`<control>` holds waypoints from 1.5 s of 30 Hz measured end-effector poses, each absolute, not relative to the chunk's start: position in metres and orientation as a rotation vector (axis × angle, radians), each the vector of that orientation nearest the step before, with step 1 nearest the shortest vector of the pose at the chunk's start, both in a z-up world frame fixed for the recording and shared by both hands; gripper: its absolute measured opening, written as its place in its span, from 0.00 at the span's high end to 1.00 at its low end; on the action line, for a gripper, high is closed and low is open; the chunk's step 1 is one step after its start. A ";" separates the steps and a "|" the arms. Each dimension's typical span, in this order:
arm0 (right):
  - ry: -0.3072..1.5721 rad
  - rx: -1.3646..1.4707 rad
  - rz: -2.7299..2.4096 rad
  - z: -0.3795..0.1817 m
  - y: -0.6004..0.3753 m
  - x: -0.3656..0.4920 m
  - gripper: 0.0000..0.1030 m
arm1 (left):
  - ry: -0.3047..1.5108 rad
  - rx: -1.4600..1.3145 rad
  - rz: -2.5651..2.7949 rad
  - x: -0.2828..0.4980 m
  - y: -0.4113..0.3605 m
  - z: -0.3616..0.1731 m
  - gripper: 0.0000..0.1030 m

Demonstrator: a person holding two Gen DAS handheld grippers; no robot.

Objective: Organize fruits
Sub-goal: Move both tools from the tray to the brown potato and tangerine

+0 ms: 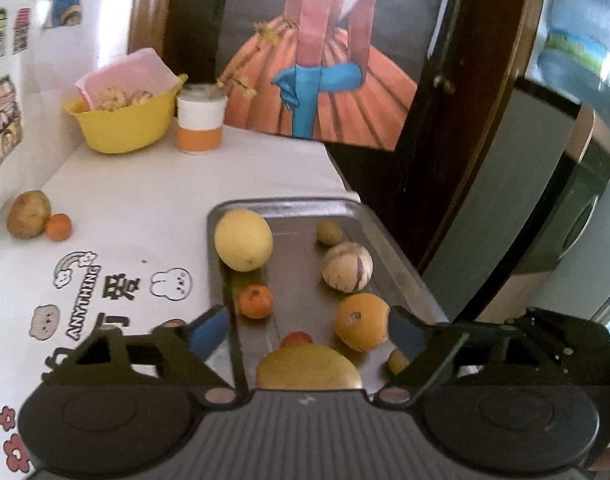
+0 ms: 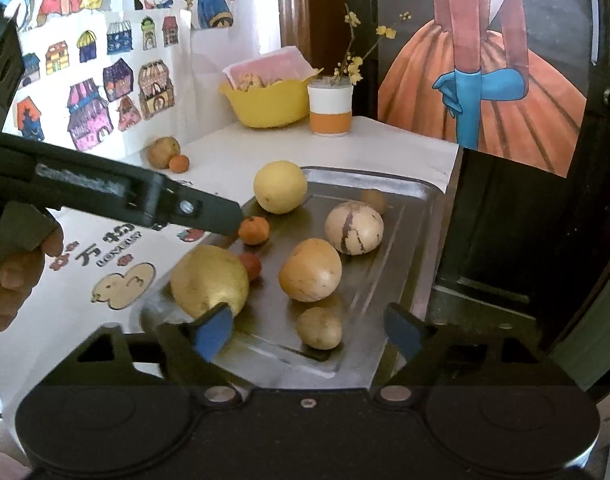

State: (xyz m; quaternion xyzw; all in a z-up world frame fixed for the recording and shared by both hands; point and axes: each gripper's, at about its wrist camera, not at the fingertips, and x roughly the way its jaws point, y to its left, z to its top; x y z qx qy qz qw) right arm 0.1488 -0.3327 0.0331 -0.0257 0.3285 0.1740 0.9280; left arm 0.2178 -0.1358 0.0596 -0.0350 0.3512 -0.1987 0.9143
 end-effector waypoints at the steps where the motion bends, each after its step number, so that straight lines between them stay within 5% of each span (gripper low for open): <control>1: 0.669 -0.053 0.361 0.035 -0.332 0.146 0.05 | 0.712 -0.080 -0.403 0.215 -0.131 0.061 0.03; 20: 0.812 -0.200 0.648 0.055 -0.232 0.117 0.01 | 0.857 -0.069 -0.074 0.173 0.013 0.041 0.01; 33: 0.722 -0.361 0.712 0.125 -0.159 0.247 0.01 | 0.836 -0.311 0.003 0.256 0.046 0.091 0.01; 45: 0.648 -0.342 0.853 0.099 -0.164 0.343 0.01 | 0.724 0.350 0.010 0.362 -0.004 0.110 0.01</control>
